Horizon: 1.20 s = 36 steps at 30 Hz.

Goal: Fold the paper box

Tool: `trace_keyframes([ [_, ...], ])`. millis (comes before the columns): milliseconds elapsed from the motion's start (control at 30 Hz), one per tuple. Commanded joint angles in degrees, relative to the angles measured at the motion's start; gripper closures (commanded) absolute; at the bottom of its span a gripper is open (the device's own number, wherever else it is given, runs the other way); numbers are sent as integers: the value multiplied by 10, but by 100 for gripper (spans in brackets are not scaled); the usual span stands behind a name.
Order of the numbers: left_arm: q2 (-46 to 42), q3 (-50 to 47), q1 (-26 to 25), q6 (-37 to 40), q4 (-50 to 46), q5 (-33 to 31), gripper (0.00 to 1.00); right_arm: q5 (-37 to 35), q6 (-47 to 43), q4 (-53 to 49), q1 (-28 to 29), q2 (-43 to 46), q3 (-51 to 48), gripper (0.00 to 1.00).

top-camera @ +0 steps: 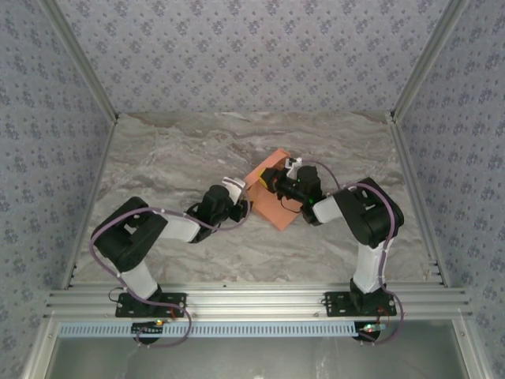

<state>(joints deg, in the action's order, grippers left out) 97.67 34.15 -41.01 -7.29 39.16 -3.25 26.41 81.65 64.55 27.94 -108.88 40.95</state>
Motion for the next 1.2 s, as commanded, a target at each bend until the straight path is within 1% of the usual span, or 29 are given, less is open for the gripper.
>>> trace_keyframes([
  [0, 10, 15, -1, -7, 10, -46, 41, -12, -10, -10, 13, 11, -6, 98],
  [100, 9, 16, 0, 3, 11, -54, 38, -7, -10, -11, 15, 11, -6, 98],
  [200, 10, 18, 6, 13, 15, -48, 34, 3, -13, -12, 16, 10, -9, 98],
  [300, 11, 16, 20, 14, 26, -11, 34, 19, -20, -16, 13, 9, -13, 98],
  [400, 16, 16, 30, 14, 34, 6, 34, 28, -21, -15, 9, 9, -21, 98],
  [600, 30, 23, 32, 15, 59, 36, 34, 51, -26, -25, 7, 9, -13, 98],
  [700, 36, 22, 32, 19, 80, 61, 34, 67, -32, -38, 7, 6, -4, 98],
  [800, 47, 33, 32, 20, 85, 89, 39, 72, -35, -41, 6, 6, -3, 97],
  [933, 62, 40, 27, 19, 95, 93, 50, 71, -35, -39, 6, 6, -8, 94],
  [1067, 63, 32, 27, 15, 105, 89, 56, 71, -41, -38, 4, 10, -15, 83],
  [1167, 62, 31, 26, 14, 99, 98, 61, 78, -56, -40, -1, 13, -16, 73],
])
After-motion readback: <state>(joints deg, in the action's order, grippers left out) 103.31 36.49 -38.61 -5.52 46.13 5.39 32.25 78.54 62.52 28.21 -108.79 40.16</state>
